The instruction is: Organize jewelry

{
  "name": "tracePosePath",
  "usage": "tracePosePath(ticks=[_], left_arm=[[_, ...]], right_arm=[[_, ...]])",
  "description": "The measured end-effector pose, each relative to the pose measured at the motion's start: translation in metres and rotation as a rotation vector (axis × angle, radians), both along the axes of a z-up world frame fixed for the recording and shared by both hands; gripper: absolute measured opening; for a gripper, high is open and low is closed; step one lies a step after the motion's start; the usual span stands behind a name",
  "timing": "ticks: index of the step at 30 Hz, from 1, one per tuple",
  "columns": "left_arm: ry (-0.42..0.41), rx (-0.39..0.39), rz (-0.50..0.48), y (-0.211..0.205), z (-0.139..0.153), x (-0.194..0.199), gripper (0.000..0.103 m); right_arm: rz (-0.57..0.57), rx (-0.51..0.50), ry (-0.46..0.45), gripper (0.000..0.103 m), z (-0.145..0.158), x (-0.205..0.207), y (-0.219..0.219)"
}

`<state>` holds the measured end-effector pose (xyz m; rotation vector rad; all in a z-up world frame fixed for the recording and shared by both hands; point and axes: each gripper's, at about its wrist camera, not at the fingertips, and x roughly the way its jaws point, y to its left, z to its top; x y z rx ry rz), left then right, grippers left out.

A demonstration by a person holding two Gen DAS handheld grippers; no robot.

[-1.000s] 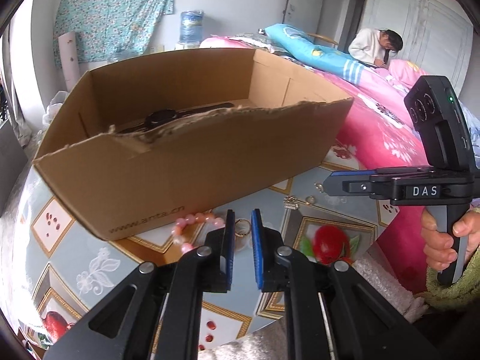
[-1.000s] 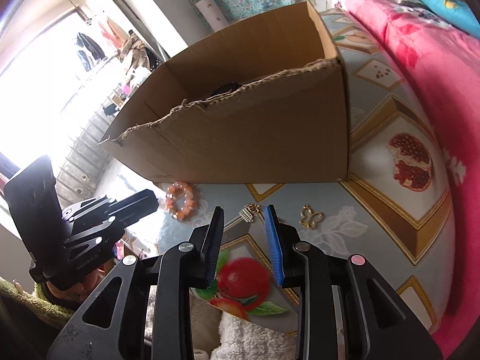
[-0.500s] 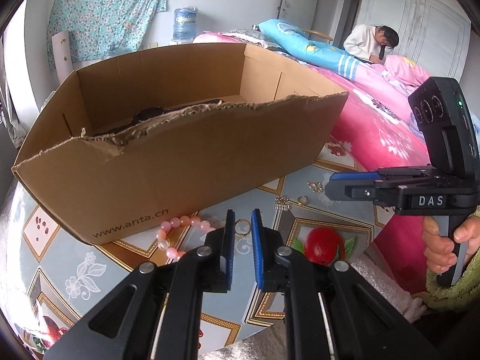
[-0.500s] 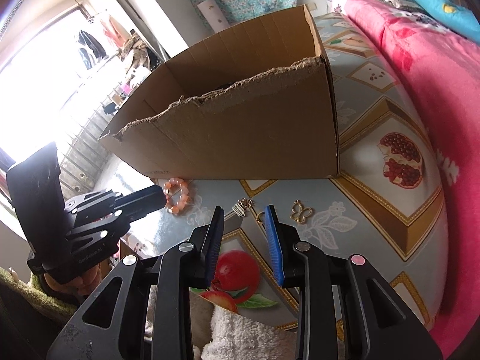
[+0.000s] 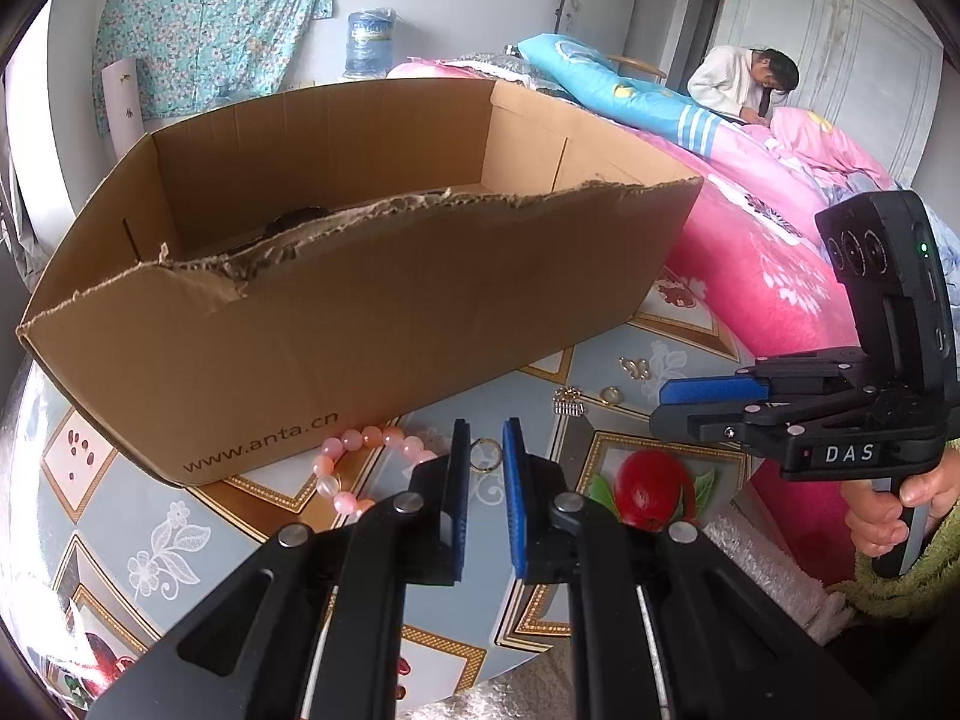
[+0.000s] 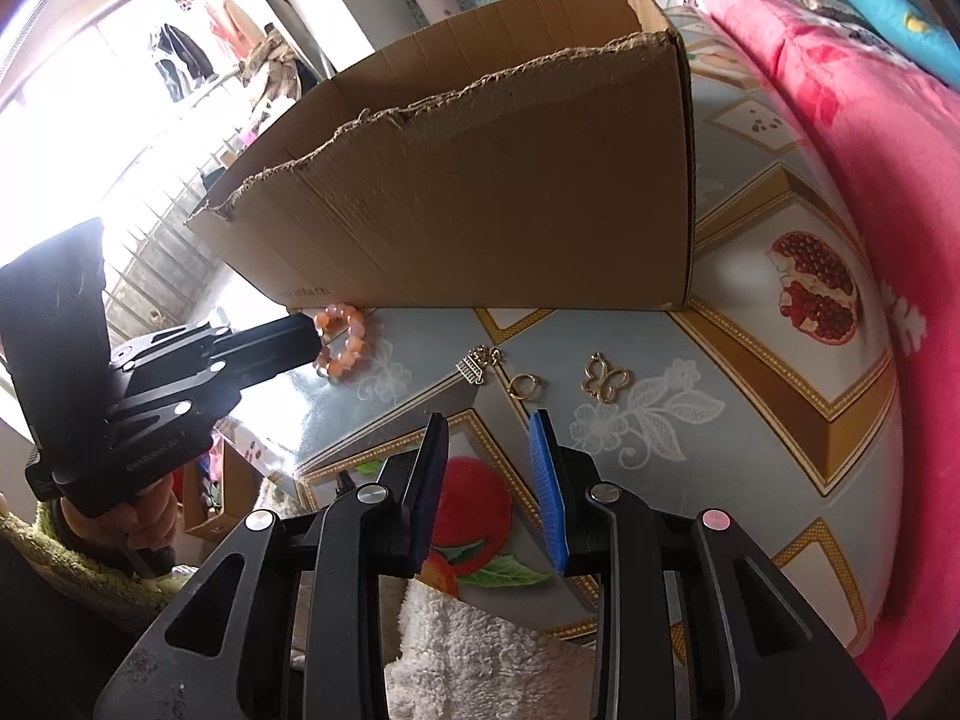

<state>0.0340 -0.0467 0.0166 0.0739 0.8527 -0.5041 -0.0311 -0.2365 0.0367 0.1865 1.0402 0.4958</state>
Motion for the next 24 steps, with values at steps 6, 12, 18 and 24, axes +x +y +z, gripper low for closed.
tracePosePath(ticks=[6,12,18,24], left_arm=[[0.0,-0.001,0.0,0.0005,0.0001,0.0001,0.011],[-0.001,0.0,0.001,0.0007,0.0003,0.0,0.01],[0.0,0.0,0.002,0.0008,0.0003,0.0,0.01],[0.004,0.006,0.006,0.0014,-0.001,0.0008,0.01]], right_arm=[[-0.001,-0.004,0.003,0.028,-0.0011,0.0019,0.0005],[-0.001,-0.002,0.004,0.028,-0.0009,0.0018,0.0],[-0.007,0.001,0.011,0.028,-0.0025,0.0026,-0.0019],[-0.011,-0.002,0.01,0.028,-0.0043,0.0015,-0.0033]])
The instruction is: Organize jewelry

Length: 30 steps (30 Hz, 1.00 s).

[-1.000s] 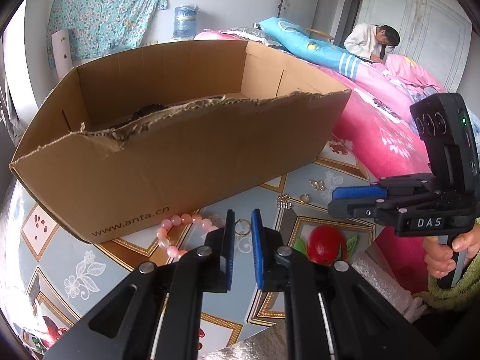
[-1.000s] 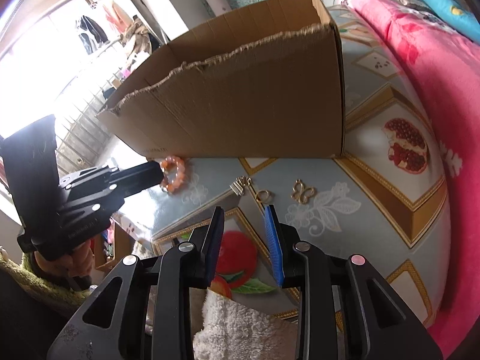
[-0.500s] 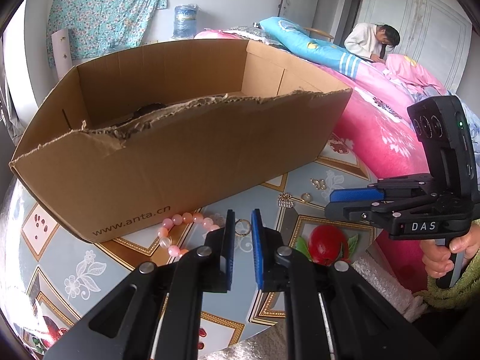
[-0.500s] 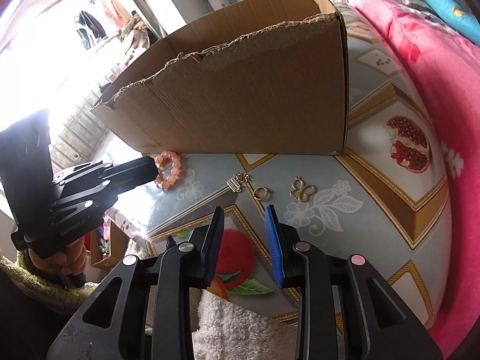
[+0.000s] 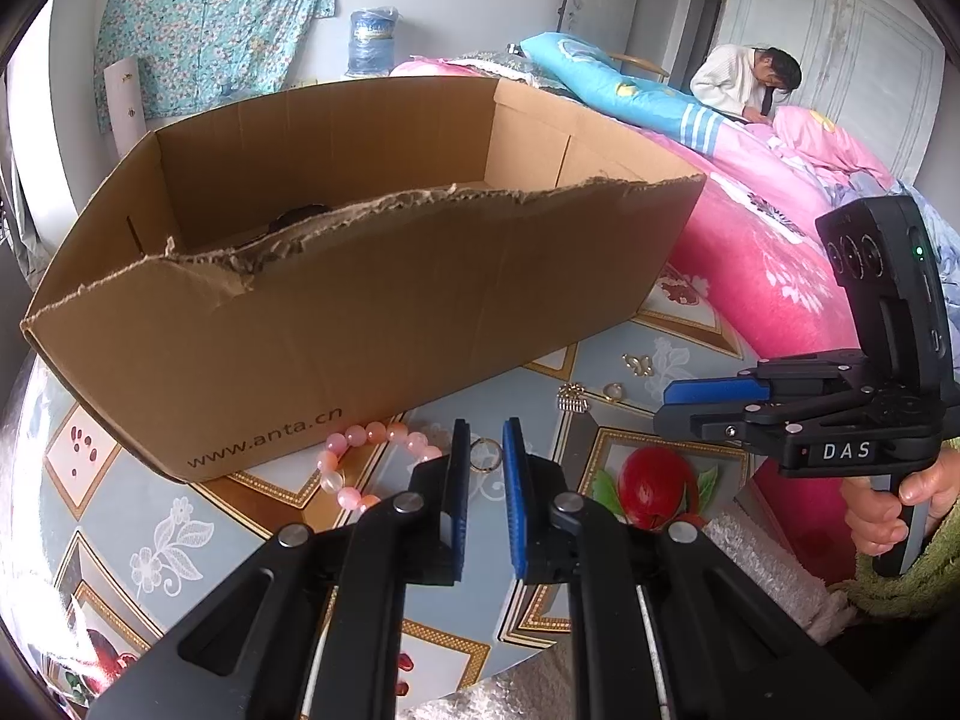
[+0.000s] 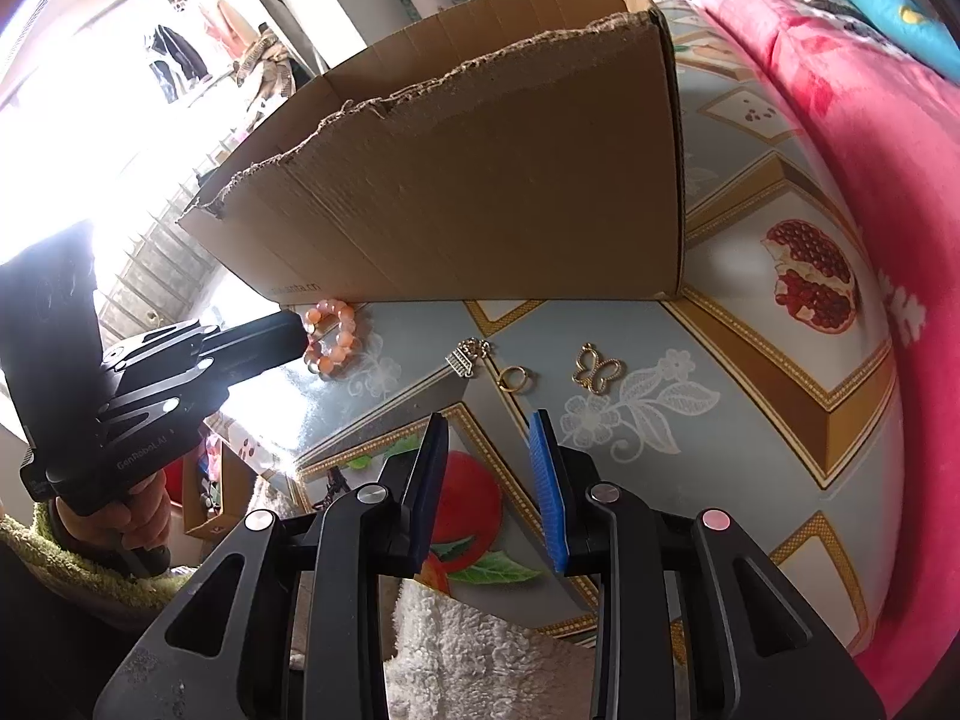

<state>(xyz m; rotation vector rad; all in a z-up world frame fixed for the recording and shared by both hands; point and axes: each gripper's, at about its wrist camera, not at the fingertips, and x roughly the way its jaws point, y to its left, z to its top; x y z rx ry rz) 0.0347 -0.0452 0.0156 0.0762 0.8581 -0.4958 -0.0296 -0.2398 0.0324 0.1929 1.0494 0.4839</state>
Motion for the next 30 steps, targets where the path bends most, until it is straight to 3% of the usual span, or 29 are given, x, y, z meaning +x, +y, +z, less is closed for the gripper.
tracePosePath(ticks=[11,16,24,30], left_arm=[[0.012,0.003,0.0,-0.004,-0.003,-0.003,0.011],[0.02,-0.002,-0.002,-0.003,-0.005,-0.002,0.01],[0.033,-0.01,-0.005,-0.002,-0.007,0.001,0.01],[0.04,-0.012,-0.002,0.0,-0.009,0.003,0.01]], right_arm=[[0.037,-0.05,-0.03,0.028,-0.003,0.0,0.011],[0.041,-0.123,-0.074,0.028,-0.003,0.007,0.022],[0.063,-0.264,-0.151,0.017,-0.007,0.012,0.046],[0.084,-0.301,-0.175,0.01,-0.007,0.013,0.055]])
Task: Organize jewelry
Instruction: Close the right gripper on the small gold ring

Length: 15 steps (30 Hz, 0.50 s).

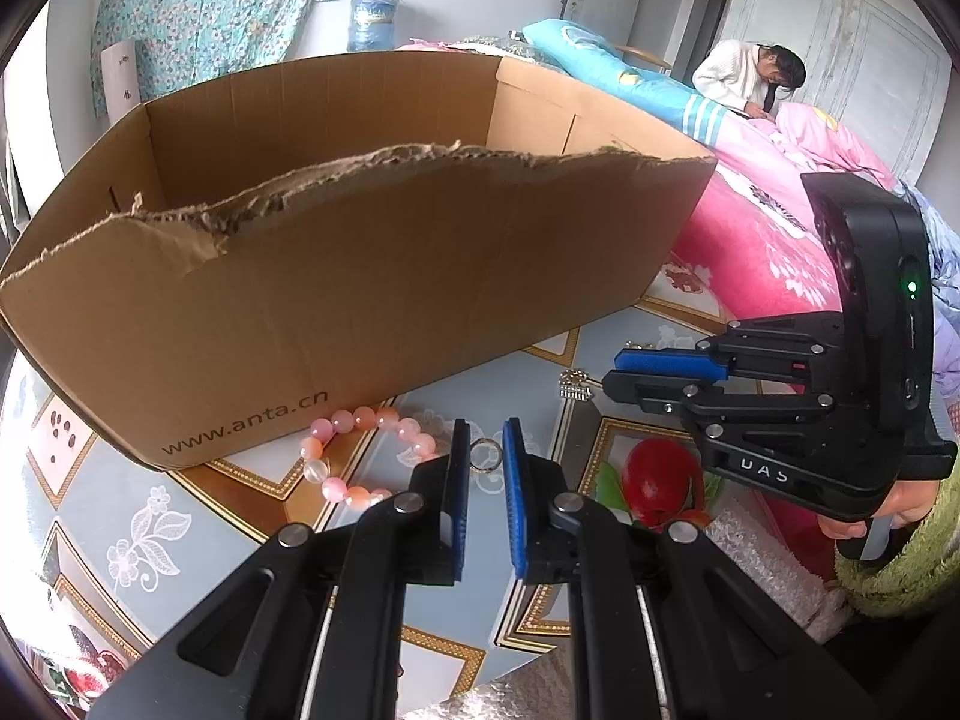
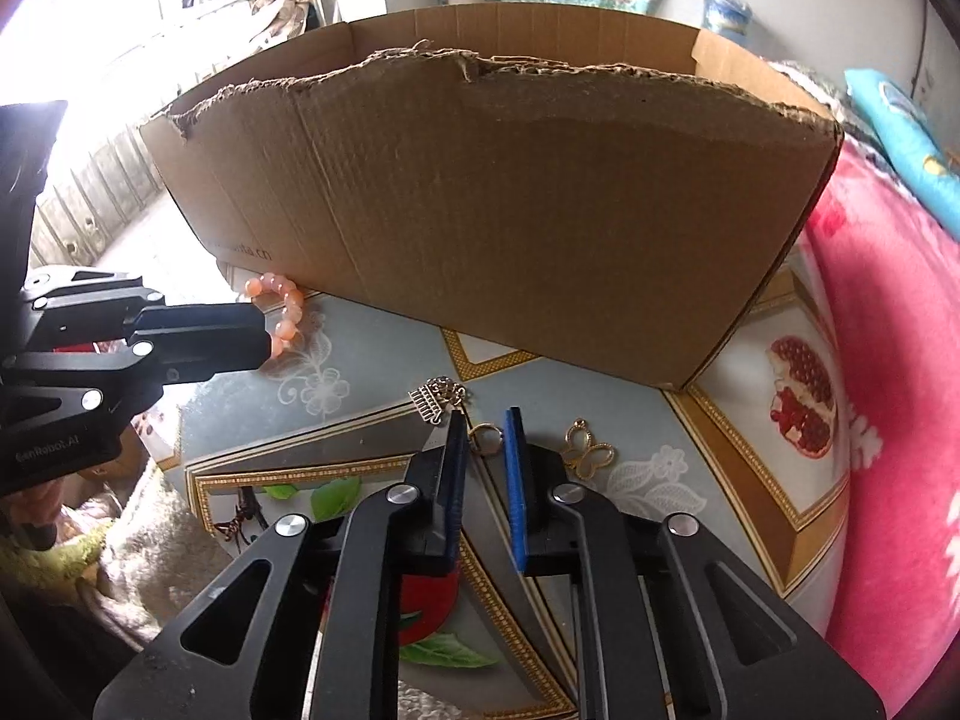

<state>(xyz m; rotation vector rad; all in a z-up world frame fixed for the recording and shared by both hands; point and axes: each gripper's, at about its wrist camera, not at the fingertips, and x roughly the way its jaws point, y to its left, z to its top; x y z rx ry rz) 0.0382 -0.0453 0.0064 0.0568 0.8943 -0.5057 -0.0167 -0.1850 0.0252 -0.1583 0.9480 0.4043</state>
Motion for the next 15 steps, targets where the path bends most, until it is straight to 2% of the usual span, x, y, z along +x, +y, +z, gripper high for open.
tracePosePath(ticks=[9,15], left_arm=[[-0.007,-0.004,0.003,0.002,0.003,0.0,0.01],[-0.034,-0.006,-0.003,0.004,0.014,-0.007,0.01]], right_arm=[[-0.006,0.019,0.001,0.01,0.0,-0.003,-0.003],[-0.012,0.077,-0.029,0.01,0.023,-0.013,-0.021]])
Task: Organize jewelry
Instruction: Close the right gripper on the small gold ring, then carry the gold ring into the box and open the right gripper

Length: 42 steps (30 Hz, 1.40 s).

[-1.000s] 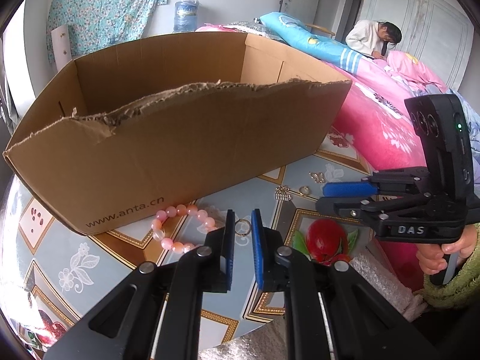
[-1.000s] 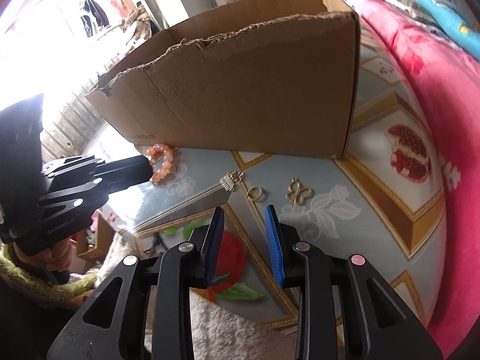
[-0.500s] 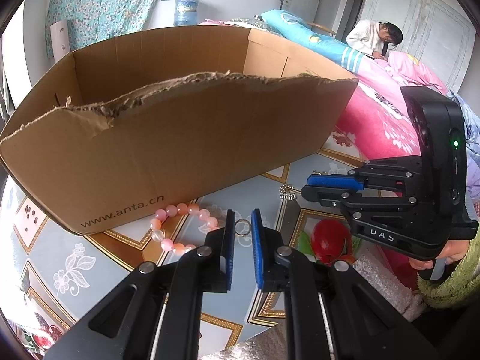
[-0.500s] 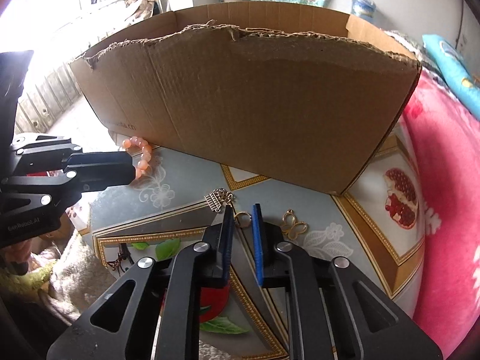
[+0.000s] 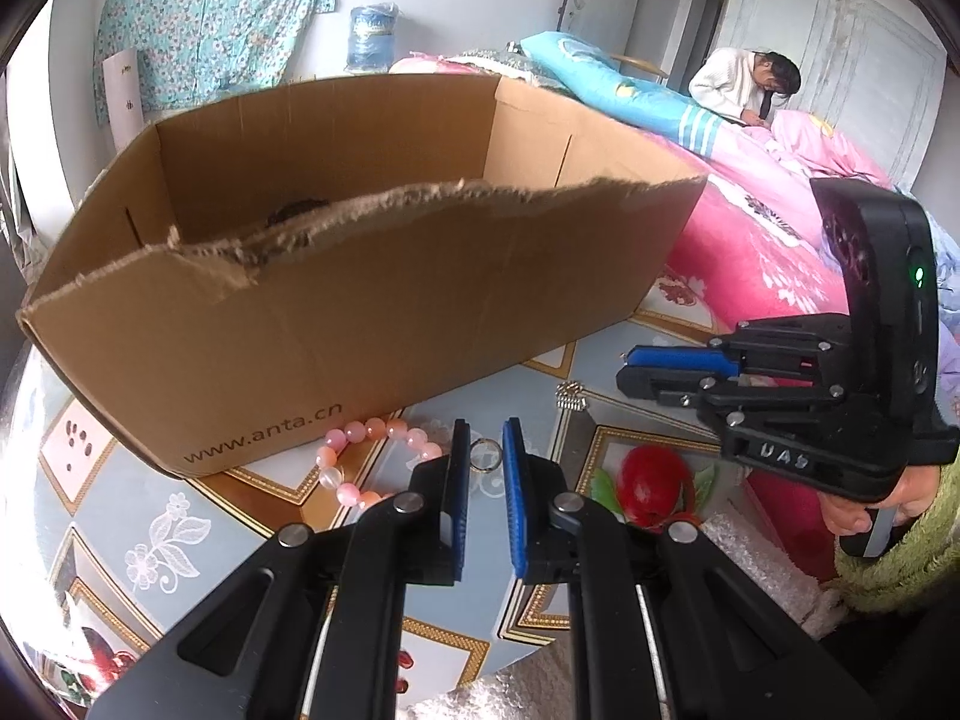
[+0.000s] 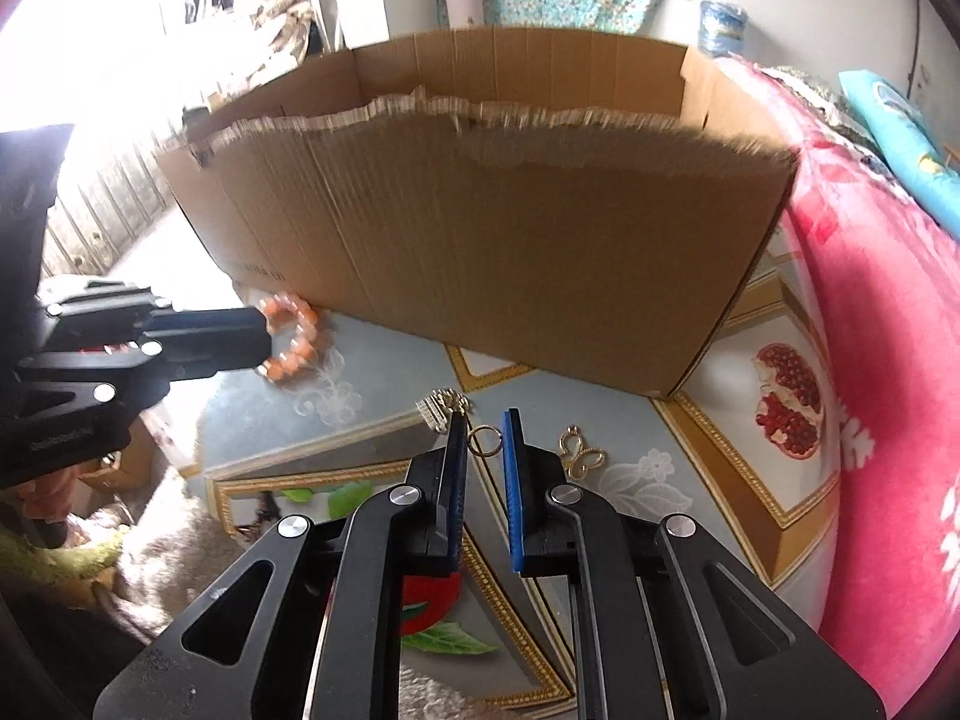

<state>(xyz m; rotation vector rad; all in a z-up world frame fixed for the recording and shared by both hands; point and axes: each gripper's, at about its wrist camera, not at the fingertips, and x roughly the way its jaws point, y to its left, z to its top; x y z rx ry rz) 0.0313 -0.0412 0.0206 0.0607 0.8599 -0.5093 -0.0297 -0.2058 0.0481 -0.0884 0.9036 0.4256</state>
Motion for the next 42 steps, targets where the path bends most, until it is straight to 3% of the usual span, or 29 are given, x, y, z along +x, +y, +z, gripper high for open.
tracePosePath(ticks=[3,11,15,24,29,42], left_arm=[[-0.021,-0.014,-0.011,0.001,0.012,-0.005,0.01],[-0.124,-0.17,-0.083,0.009,0.077,-0.007,0.01],[-0.156,-0.157,-0.086,0.003,0.096,0.015,0.011],[-0.026,-0.048,-0.032,-0.025,0.07,0.097,0.011],[0.029,-0.002,0.046,-0.034,0.052,0.127,0.011],[-0.008,-0.014,0.094,-0.026,0.058,0.123,0.018]], right_arm=[[0.0,0.052,-0.024,0.01,0.017,-0.002,-0.006],[0.035,0.153,-0.173,0.01,0.086,-0.002,-0.01],[0.025,0.156,-0.193,0.01,0.098,0.022,-0.003],[-0.062,0.006,-0.111,0.01,0.073,0.083,0.009],[-0.091,-0.011,-0.114,0.01,0.069,0.098,0.007],[-0.121,0.05,-0.129,0.023,0.078,0.091,-0.003]])
